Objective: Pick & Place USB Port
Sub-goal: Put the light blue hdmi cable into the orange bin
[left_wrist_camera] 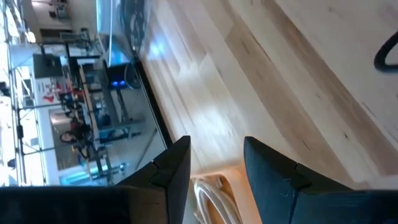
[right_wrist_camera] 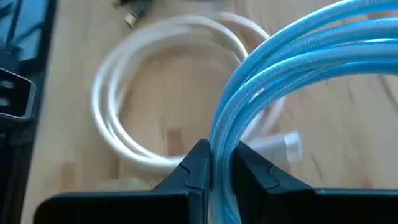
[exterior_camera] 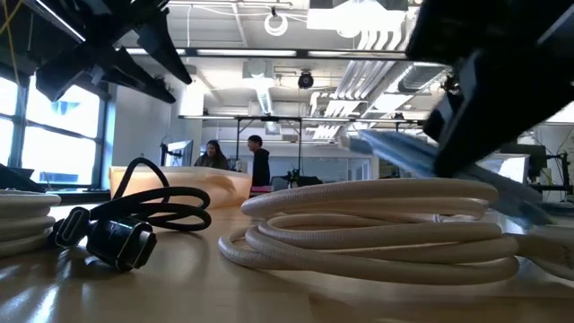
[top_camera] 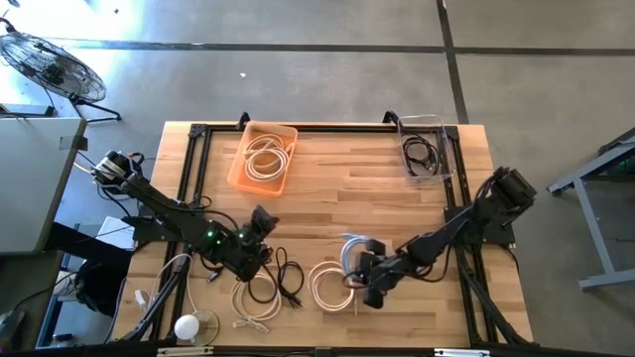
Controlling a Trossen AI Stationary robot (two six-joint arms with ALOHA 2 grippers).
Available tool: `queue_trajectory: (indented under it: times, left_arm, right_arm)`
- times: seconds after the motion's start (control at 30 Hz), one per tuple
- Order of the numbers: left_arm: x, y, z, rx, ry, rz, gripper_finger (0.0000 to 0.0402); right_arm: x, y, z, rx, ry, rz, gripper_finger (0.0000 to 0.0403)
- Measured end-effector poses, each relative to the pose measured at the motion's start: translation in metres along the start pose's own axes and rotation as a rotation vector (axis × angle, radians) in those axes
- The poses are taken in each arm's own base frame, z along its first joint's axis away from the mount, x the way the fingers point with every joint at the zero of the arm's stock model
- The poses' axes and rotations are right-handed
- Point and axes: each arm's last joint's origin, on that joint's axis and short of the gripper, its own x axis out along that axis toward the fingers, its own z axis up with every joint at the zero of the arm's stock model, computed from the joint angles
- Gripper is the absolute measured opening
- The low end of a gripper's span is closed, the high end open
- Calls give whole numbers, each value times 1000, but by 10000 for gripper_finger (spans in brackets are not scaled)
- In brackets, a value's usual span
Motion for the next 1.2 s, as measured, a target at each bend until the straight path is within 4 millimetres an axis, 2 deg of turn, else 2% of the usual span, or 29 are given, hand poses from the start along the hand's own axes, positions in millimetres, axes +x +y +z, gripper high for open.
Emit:
queue_trajectory:
  times: [0.2, 0.33, 0.47, 0.63, 0.73, 0.87, 1.0, 1.2]
  left_arm:
    - [0, 4, 8, 1, -64, 12, 145]
    - [-1, 9, 18, 24, -171, 5, 145]
    - [-4, 14, 28, 60, -279, 15, 145]
    - [-6, 21, 35, 40, -349, 60, 151]
    - [-7, 24, 37, 11, -369, 74, 176]
    - [-7, 24, 37, 4, -382, 75, 233]
    - [-8, 24, 38, 65, -411, 61, 280]
    - [-9, 26, 44, 68, -506, 47, 294]
  right_arm:
    - [-3, 8, 34, -134, -70, 54, 36]
    - [-7, 14, 51, -201, -108, 93, 36]
    - [-9, 15, 60, -235, -126, 112, 36]
    - [-9, 13, 61, -244, -121, 103, 36]
    - [-9, 13, 61, -247, -121, 103, 36]
    - [-9, 13, 61, -248, -120, 106, 36]
    - [-9, 13, 63, -247, -132, 112, 36]
    - [-9, 9, 74, -268, -187, 173, 36]
